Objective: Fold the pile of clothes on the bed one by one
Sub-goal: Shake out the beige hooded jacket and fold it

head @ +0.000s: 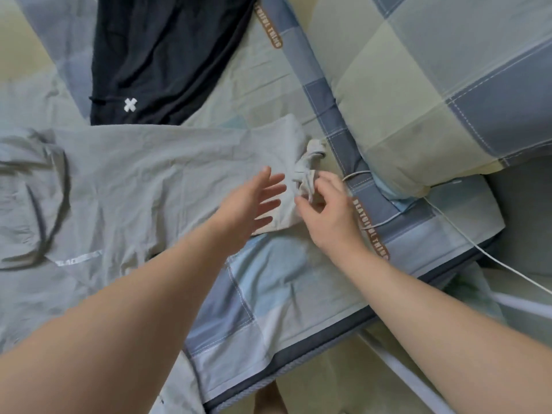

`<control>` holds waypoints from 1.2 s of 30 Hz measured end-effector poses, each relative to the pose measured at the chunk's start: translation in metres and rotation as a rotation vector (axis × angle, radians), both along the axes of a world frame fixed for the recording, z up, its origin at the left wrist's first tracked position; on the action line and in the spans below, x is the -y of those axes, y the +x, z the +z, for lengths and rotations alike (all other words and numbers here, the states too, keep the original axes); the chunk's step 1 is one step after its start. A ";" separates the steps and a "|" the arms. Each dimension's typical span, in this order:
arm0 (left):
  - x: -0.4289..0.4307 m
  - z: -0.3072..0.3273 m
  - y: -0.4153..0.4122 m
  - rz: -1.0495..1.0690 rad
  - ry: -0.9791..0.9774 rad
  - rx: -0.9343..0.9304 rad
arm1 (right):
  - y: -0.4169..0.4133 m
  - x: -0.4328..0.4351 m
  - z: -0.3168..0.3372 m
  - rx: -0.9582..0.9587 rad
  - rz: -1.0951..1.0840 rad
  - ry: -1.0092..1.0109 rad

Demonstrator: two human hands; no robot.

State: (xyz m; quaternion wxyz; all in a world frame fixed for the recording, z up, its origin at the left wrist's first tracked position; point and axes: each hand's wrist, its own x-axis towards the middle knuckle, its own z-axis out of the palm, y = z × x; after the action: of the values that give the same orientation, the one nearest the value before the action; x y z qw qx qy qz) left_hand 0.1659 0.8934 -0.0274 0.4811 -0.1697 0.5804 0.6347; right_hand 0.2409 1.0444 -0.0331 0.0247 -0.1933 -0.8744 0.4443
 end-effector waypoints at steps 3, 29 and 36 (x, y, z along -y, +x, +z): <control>0.026 0.030 -0.015 0.081 0.200 0.096 | -0.003 0.040 0.022 -0.065 0.260 0.056; 0.564 0.103 0.022 0.576 -0.473 -0.530 | -0.049 0.544 0.129 0.544 0.190 -0.839; 0.690 0.118 0.030 0.612 -0.666 -0.556 | -0.056 0.670 0.140 0.636 0.342 -0.818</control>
State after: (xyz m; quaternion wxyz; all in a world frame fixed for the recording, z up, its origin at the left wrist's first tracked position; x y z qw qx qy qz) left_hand 0.1961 0.2036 0.0902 0.0219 -0.3001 0.7803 0.5482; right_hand 0.1848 0.3749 0.1071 -0.3907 -0.1669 -0.6138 0.6654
